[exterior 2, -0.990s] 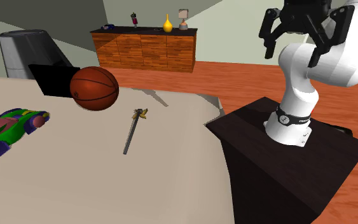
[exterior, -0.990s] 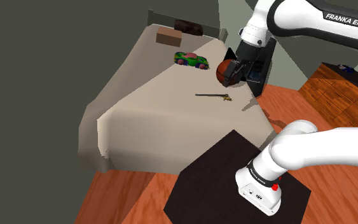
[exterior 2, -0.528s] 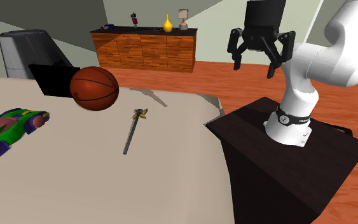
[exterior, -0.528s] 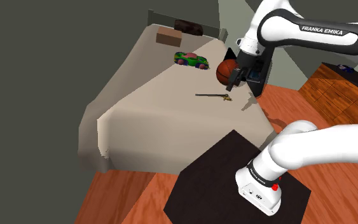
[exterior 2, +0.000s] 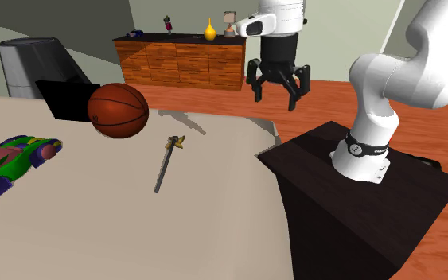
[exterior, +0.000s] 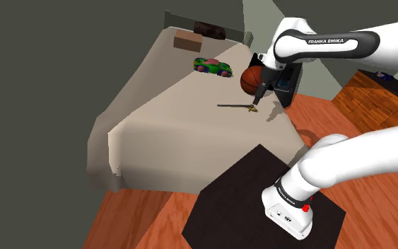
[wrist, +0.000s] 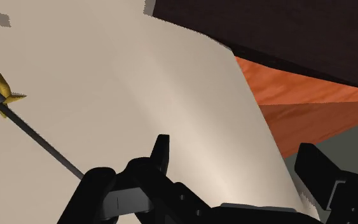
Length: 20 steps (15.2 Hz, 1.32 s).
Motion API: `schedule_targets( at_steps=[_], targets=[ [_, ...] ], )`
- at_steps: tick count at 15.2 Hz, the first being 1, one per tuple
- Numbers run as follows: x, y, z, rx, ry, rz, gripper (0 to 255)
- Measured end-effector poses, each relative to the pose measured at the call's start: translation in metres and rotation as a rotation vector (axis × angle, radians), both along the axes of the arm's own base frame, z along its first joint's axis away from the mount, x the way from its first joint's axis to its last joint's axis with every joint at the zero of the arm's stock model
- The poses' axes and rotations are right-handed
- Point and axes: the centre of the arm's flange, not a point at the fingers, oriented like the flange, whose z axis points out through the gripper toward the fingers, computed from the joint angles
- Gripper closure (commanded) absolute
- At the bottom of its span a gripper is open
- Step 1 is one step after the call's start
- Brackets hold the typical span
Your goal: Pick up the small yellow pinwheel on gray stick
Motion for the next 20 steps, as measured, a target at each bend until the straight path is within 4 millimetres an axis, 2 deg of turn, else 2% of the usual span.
schedule_targets(
  at_steps=[2, 9, 11, 20],
  targets=[
    [0.007, -0.014, -0.014, -0.003, 0.006, 0.040, 0],
    [0.042, -0.083, -0.062, -0.016, 0.025, 0.176, 0],
    [0.057, -0.104, -0.078, -0.021, 0.030, 0.216, 0],
    [0.118, -0.174, -0.143, -0.039, 0.056, 0.393, 0]
  ],
)
